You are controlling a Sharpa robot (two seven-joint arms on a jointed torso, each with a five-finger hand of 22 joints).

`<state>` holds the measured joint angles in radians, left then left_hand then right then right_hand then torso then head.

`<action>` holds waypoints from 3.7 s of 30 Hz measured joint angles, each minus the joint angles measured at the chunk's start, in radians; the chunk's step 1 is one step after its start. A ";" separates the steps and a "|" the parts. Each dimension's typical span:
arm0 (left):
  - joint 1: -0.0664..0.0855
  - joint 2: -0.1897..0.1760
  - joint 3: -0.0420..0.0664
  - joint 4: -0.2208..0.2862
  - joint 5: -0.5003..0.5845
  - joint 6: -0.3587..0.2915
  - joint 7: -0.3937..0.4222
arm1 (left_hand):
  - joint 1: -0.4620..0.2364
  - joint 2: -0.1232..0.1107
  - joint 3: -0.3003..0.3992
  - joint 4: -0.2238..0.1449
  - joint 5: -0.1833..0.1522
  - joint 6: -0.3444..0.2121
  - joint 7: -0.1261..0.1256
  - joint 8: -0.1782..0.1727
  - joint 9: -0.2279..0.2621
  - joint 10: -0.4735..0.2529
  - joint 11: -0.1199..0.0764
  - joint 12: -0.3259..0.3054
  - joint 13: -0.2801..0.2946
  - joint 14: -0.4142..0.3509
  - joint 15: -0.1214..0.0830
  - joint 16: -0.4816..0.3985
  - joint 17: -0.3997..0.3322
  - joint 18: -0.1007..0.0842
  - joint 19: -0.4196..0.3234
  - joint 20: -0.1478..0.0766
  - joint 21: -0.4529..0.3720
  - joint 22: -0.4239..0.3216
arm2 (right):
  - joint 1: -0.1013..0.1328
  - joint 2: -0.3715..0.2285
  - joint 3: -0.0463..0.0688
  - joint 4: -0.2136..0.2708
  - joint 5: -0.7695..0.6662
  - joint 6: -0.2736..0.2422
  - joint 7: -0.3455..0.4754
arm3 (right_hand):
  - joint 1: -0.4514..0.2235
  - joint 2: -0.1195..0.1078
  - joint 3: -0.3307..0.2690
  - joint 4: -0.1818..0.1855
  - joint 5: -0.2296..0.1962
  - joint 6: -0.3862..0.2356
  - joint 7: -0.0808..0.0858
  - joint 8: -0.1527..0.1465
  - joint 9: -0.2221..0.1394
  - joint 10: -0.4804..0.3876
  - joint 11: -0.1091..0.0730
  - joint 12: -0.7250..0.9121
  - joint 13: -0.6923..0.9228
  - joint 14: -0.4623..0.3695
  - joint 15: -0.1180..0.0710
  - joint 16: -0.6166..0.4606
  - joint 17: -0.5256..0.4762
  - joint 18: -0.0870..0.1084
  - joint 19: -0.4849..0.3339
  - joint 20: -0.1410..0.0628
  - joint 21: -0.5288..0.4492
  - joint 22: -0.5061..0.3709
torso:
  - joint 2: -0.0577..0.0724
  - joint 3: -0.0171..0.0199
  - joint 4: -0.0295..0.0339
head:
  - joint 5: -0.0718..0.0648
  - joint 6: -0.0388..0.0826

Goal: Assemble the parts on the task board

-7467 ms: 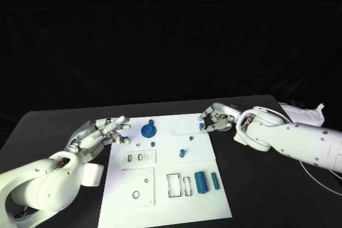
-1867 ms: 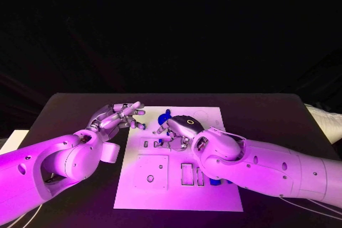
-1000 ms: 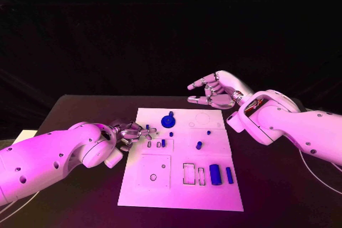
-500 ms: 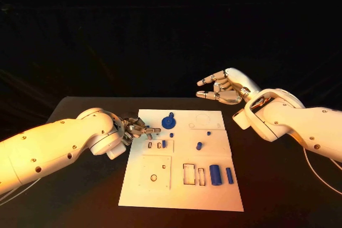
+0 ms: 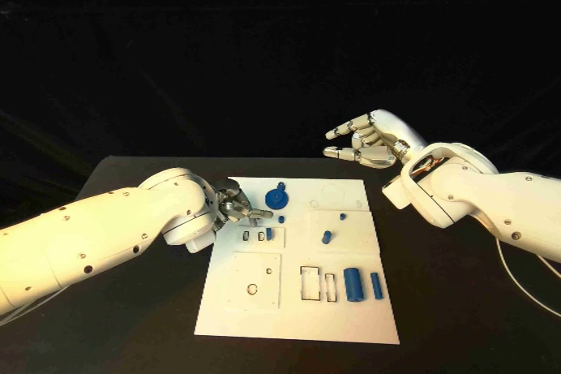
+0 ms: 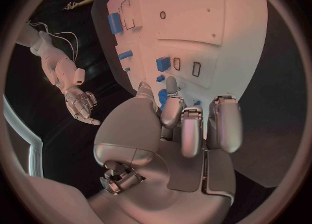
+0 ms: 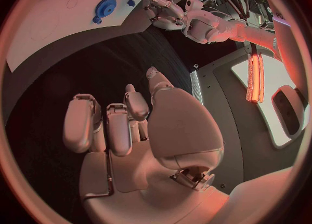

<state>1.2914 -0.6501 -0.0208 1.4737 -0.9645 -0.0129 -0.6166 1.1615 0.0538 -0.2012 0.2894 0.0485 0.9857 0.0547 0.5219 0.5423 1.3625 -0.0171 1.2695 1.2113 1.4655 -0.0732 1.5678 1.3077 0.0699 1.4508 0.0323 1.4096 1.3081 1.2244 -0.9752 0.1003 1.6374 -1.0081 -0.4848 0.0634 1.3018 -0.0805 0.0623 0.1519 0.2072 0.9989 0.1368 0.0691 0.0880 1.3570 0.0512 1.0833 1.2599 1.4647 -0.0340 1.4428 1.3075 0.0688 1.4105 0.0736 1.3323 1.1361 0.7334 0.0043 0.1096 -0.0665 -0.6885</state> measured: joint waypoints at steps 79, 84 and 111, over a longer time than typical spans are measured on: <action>0.009 0.130 -0.015 -0.120 -0.065 0.194 -0.031 | 0.180 0.055 0.139 -0.069 0.000 -0.048 -0.012 0.030 0.106 -0.006 -0.002 -0.007 0.014 0.000 0.000 0.000 0.000 0.000 0.003 0.004 0.008 -0.001 | -0.009 0.028 -0.001 -0.023 -0.024 0.042 -0.026 | -0.001 0.008 -0.011 0.006 0.004 0.000 0.000 0.000 0.001 0.000 0.000 0.000 -0.004 0.000 0.000 -0.004 0.000 0.000 0.000 0.000 -0.004 -0.008 | 0.001 0.0004 0.0002 | -0.011 -0.029; 0.012 0.130 -0.013 -0.120 -0.063 0.193 -0.030 | 0.214 0.042 0.247 -0.093 0.007 -0.065 -0.014 0.013 0.108 -0.013 -0.009 -0.019 0.000 0.001 -0.009 0.000 0.000 0.000 0.003 -0.004 0.008 -0.001 | -0.012 0.028 -0.001 -0.022 -0.024 0.045 -0.026 | 0.000 0.008 -0.011 0.006 0.004 0.000 0.000 0.000 0.001 0.000 0.000 0.000 -0.004 0.000 0.000 -0.004 0.000 0.000 0.000 0.000 -0.004 -0.008 | 0.001 0.0004 0.0012 | -0.011 -0.031; 0.007 0.056 -0.016 -0.053 -0.006 0.127 -0.028 | 0.075 -0.178 0.760 -0.067 0.075 -0.084 0.002 0.032 0.216 -0.006 -0.004 -0.040 -0.004 0.002 -0.005 0.000 0.000 0.000 0.007 0.000 0.014 -0.001 | -0.028 0.035 -0.002 -0.033 -0.023 0.059 -0.017 | 0.010 0.019 -0.025 0.006 0.075 0.003 -0.003 0.000 0.005 -0.001 -0.001 0.000 -0.008 0.000 0.000 -0.010 0.000 0.000 0.000 0.000 -0.008 -0.011 | 0.000 0.0011 0.0016 | -0.007 -0.028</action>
<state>1.2981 -0.5941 -0.0366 1.4211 -0.9702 0.1137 -0.6446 1.2361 -0.1241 0.5589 0.2219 0.1231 0.9018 0.0567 0.5538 0.7585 1.3561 -0.0214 1.2299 1.2071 1.4670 -0.0779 1.5677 1.3074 0.0699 1.4580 0.0323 1.4238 1.3074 1.1965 -0.9403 0.0983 1.6040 -1.0315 -0.4255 0.0464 1.3122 -0.0619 0.0372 0.1575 0.2825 1.0023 0.1335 0.0691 0.0927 1.3561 0.0502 1.0833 1.2519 1.4647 -0.0340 1.4330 1.3073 0.0689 1.4106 0.0736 1.3245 1.1248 0.7331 0.0054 0.1112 -0.0731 -0.7162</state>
